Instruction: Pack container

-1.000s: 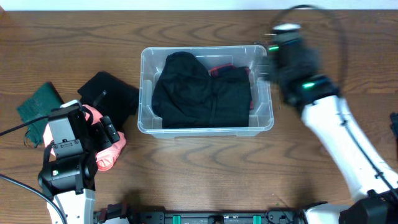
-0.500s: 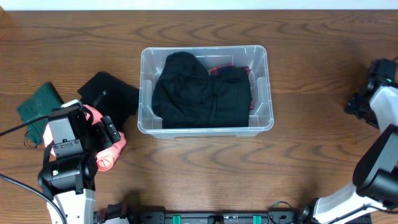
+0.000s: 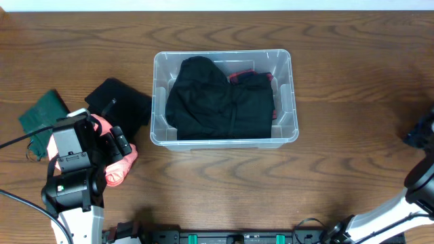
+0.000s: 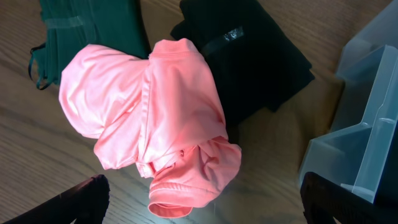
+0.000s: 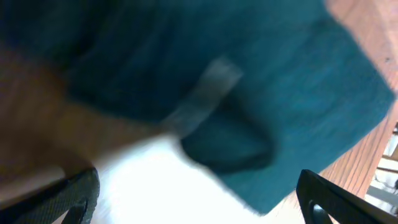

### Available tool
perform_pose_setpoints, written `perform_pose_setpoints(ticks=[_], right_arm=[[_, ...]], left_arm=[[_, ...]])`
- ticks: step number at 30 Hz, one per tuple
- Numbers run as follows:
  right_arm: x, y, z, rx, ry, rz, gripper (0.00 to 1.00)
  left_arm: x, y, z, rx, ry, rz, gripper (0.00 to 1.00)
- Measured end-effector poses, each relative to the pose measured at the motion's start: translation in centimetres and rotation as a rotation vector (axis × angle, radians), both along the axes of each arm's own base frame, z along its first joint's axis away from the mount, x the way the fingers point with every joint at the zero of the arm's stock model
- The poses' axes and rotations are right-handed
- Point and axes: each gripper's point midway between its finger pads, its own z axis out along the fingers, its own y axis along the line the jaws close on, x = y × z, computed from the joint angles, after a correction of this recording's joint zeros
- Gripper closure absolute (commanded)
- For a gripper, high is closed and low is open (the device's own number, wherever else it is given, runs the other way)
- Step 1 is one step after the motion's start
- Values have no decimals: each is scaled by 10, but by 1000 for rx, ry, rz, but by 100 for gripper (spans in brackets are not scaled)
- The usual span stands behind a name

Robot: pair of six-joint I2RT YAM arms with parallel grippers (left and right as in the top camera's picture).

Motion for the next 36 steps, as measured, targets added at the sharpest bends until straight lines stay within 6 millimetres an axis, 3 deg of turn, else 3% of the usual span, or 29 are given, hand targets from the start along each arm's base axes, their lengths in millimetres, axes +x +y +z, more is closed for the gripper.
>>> perform_pose_setpoints(ticks=[3, 6, 11, 17, 22, 25, 28, 32, 33, 36], right_arm=[[-8, -18, 0, -21, -17, -19, 5], [-15, -31, -2, -18, -34, -22, 17], [-22, -42, -9, -5, -53, -26, 69], [-21, -41, -16, 41, -80, -8, 98], [-7, -32, -15, 76, -123, 35, 99], [26, -10, -7, 107, -187, 124, 99], [78, 28, 21, 119, -279, 288, 99], [144, 103, 91, 94, -439, 570, 99], [152, 118, 106, 86, -469, 623, 99], [177, 189, 161, 56, -567, 842, 99]], left_arm=[[0, 0, 0, 0, 0, 0, 2], [0, 0, 0, -2, -1, -2, 2], [0, -1, 0, -2, -1, -2, 2], [0, 0, 0, -2, -1, -2, 2], [0, 0, 0, -2, -1, -2, 2], [0, -1, 0, -3, -1, -2, 2], [0, -1, 0, -3, -1, -2, 2], [0, -1, 0, -3, -1, -2, 2], [0, -1, 0, -3, -1, -2, 2], [0, -1, 0, -3, -1, -2, 2]])
